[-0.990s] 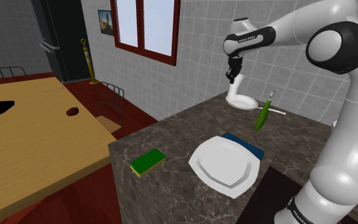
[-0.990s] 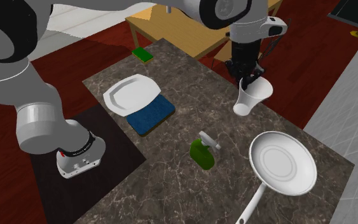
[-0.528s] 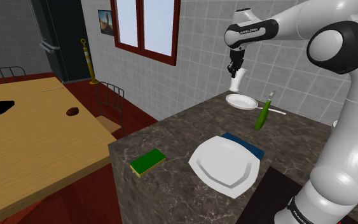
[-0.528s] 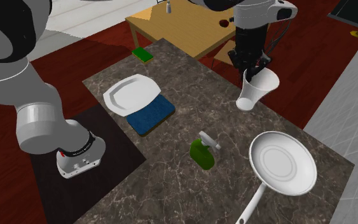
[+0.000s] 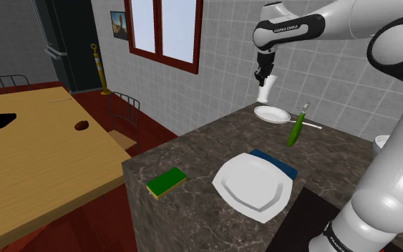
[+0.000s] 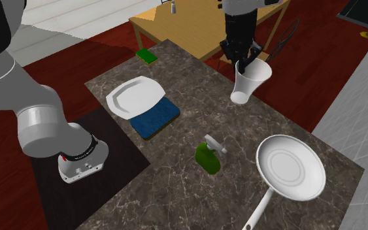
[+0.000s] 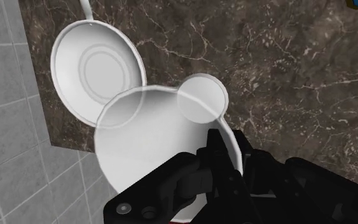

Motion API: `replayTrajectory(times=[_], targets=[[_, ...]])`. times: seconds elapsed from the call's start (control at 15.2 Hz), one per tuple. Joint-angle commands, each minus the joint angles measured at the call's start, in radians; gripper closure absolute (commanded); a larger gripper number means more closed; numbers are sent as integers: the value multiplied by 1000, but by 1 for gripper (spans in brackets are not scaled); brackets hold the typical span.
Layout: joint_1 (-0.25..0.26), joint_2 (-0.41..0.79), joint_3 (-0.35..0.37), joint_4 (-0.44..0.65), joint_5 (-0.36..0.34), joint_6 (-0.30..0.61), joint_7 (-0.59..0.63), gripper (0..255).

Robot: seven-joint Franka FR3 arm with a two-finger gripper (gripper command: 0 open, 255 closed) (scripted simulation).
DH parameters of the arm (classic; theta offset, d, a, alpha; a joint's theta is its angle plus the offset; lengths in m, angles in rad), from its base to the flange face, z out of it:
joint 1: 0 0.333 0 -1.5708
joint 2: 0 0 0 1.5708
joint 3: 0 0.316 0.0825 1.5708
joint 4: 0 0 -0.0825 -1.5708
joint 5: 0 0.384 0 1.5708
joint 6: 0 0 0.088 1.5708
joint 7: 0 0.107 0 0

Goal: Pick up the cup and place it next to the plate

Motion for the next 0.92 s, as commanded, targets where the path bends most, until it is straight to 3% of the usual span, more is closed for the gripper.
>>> replayTrajectory(times=[0.0,0.86], targets=[[20,-77,14,-87,-22,1,40,255],[132,-404,175,-420,-55,-73,312,255]])
